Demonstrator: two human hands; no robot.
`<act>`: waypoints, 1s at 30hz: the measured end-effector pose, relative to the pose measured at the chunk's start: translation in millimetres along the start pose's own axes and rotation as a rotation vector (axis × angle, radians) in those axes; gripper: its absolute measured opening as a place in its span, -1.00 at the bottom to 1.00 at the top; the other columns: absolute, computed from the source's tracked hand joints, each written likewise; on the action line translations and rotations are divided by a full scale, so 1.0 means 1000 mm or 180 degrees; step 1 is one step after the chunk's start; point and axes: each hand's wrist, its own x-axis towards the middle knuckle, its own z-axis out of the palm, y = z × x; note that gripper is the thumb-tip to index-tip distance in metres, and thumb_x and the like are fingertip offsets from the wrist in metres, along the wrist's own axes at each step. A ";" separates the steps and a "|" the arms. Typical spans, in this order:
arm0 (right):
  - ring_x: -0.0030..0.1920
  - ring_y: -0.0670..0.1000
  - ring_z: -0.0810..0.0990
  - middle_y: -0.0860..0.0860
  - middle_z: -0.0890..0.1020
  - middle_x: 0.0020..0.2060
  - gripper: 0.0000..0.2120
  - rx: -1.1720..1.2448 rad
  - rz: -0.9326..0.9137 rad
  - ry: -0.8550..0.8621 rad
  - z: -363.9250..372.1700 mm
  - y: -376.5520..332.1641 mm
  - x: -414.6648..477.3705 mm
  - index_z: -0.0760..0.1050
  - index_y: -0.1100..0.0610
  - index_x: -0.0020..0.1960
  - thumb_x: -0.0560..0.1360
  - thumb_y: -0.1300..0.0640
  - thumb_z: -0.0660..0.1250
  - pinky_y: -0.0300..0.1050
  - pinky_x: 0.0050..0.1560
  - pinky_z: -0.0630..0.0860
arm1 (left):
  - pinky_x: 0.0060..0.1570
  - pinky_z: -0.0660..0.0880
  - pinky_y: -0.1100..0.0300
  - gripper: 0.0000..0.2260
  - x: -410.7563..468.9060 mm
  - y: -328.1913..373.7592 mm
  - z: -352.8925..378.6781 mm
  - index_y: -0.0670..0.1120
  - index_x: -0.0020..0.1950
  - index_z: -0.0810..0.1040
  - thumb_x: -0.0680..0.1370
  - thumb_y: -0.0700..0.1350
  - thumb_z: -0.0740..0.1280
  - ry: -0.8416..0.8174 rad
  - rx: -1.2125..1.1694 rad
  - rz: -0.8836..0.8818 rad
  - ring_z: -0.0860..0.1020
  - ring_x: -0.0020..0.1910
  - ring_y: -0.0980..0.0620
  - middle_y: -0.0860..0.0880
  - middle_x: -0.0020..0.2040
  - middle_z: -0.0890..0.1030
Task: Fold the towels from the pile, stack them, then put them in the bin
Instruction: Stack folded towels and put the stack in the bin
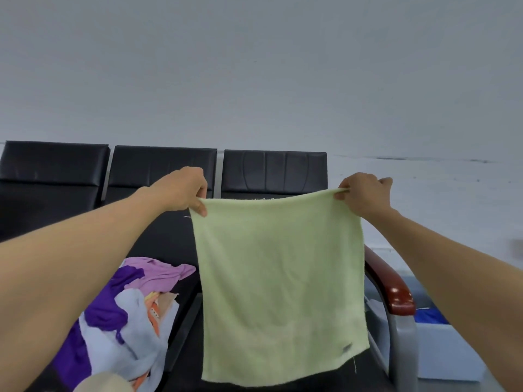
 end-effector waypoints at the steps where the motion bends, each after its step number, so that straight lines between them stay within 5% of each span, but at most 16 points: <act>1: -0.01 0.08 0.50 0.00 0.63 -0.07 -0.88 -0.0004 -0.0027 0.0009 0.001 0.000 -0.001 0.63 0.03 -0.05 0.54 0.13 0.31 -0.01 0.13 0.17 | -0.23 0.45 0.16 -0.78 0.001 0.001 0.001 -0.08 -0.26 0.53 0.37 -0.07 0.56 0.0012 0.0033 -0.0009 0.54 -0.23 0.01 0.01 -0.14 0.52; 8: -0.01 0.20 0.57 0.15 0.62 0.01 -0.87 0.0377 0.0170 -0.0191 0.004 0.005 -0.012 0.62 0.15 0.03 0.52 0.18 0.34 -0.08 -0.10 0.41 | -0.29 0.38 0.21 -0.88 0.006 0.010 0.011 -0.15 -0.05 0.62 0.49 -0.12 0.46 0.0186 0.0136 -0.0019 0.54 -0.37 0.07 -0.04 -0.12 0.60; 18: 0.04 0.23 0.54 0.18 0.53 0.10 -0.76 0.0175 0.0059 -0.0378 -0.004 -0.002 -0.011 0.55 0.12 0.18 0.60 0.16 0.18 -0.03 -0.01 0.44 | -0.21 0.36 0.16 -0.89 0.003 0.003 0.002 -0.13 -0.06 0.58 0.61 -0.17 0.28 0.0013 0.0343 0.0073 0.48 -0.27 0.02 0.01 -0.15 0.47; 22: -0.04 0.16 0.56 0.14 0.58 0.05 -0.80 0.0363 0.0119 -0.0312 -0.014 -0.003 -0.004 0.59 0.11 0.11 0.57 0.17 0.23 -0.08 -0.11 0.44 | -0.20 0.37 0.14 -0.91 0.004 0.004 -0.008 -0.10 -0.10 0.52 0.60 -0.19 0.29 0.0083 0.0328 -0.0020 0.48 -0.26 0.00 0.01 -0.20 0.45; 30: -0.09 0.08 0.53 0.06 0.62 -0.08 -0.89 0.0803 0.0335 -0.0344 0.011 0.002 0.006 0.61 0.12 -0.09 0.40 0.25 0.47 -0.10 -0.14 0.43 | -0.03 0.52 0.05 -0.84 0.021 -0.001 0.024 -0.16 0.03 0.63 0.46 -0.28 0.44 0.0269 0.0150 -0.0355 0.58 -0.02 -0.11 -0.11 0.03 0.62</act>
